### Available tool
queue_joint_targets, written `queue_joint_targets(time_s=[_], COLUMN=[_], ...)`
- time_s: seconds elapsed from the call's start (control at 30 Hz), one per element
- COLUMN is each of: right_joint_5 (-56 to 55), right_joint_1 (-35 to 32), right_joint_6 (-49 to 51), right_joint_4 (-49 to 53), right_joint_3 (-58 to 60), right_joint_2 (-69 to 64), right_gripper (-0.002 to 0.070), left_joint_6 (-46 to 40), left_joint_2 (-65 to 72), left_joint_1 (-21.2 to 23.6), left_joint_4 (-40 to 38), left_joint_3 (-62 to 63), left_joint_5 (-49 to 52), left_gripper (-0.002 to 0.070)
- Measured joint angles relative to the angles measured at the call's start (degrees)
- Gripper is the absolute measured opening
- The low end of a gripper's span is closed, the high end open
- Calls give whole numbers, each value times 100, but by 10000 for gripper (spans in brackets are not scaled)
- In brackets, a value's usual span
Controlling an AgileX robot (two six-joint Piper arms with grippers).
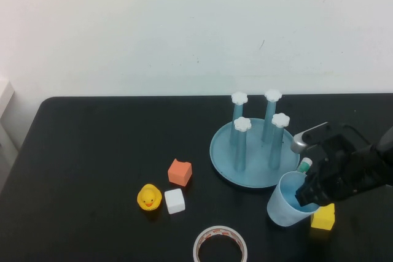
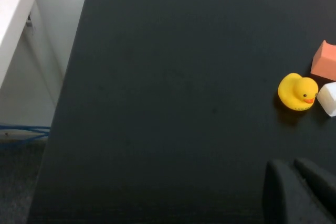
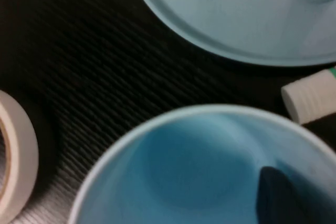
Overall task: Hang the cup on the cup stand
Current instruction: Pick up the cup from the table
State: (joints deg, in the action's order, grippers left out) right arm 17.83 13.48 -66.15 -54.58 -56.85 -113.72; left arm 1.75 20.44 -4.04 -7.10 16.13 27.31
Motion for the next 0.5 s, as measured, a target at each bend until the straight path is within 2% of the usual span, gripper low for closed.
queue_joint_targets(time_s=[0.07,0.13,0.5], right_joint_5=[0,14,1142], right_joint_1=[0,0,0], right_joint_6=[7,7,7], right_joint_4=[-69,-132,-216], right_joint_3=[-4,-13,-13], right_joint_2=[0,0,871], right_gripper=[74,39,31], left_joint_6=[0,0,0], left_joint_2=[0,0,9], left_joint_1=[0,0,0], left_joint_4=[0,0,284], left_joint_3=[0,0,0], left_joint_5=[0,-10,1], left_gripper=[-1,-1,-1])
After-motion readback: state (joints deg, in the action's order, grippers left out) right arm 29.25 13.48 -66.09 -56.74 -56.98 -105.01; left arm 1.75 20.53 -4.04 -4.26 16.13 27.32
